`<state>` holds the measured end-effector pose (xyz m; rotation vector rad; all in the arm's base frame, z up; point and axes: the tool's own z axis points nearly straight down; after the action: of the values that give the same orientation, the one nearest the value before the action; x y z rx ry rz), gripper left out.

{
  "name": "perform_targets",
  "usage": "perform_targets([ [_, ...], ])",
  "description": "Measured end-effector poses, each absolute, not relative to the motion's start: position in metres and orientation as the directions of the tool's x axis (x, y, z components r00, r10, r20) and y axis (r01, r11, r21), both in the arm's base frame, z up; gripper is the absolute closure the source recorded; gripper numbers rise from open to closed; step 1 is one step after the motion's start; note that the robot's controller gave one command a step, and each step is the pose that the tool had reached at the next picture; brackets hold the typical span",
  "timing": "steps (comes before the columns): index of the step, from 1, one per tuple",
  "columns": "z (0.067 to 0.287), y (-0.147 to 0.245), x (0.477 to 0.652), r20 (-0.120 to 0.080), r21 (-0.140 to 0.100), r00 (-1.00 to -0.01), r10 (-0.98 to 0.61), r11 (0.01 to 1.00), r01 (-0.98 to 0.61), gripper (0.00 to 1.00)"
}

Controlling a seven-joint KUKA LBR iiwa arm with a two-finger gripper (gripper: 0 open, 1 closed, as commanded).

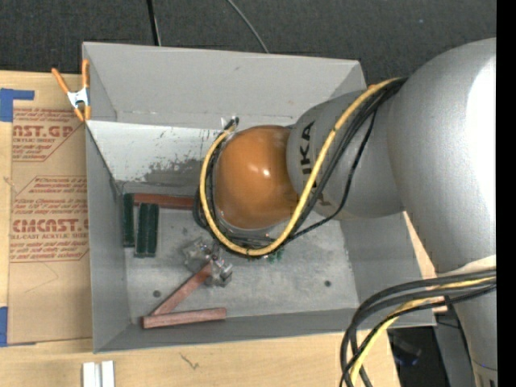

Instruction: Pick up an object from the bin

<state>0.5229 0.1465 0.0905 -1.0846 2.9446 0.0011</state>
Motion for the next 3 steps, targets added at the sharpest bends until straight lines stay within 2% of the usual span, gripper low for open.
perform_targets([
  [1,0.09,0.147,0.523,-0.004,0.0,-0.761,-0.649,0.761,-0.649,1.0],
  [2,0.134,0.148,0.511,0.002,0.002,-0.758,-0.652,0.758,-0.652,1.0],
  [3,0.153,0.154,0.532,-0.003,-0.001,-0.767,-0.641,0.767,-0.641,1.0],
])
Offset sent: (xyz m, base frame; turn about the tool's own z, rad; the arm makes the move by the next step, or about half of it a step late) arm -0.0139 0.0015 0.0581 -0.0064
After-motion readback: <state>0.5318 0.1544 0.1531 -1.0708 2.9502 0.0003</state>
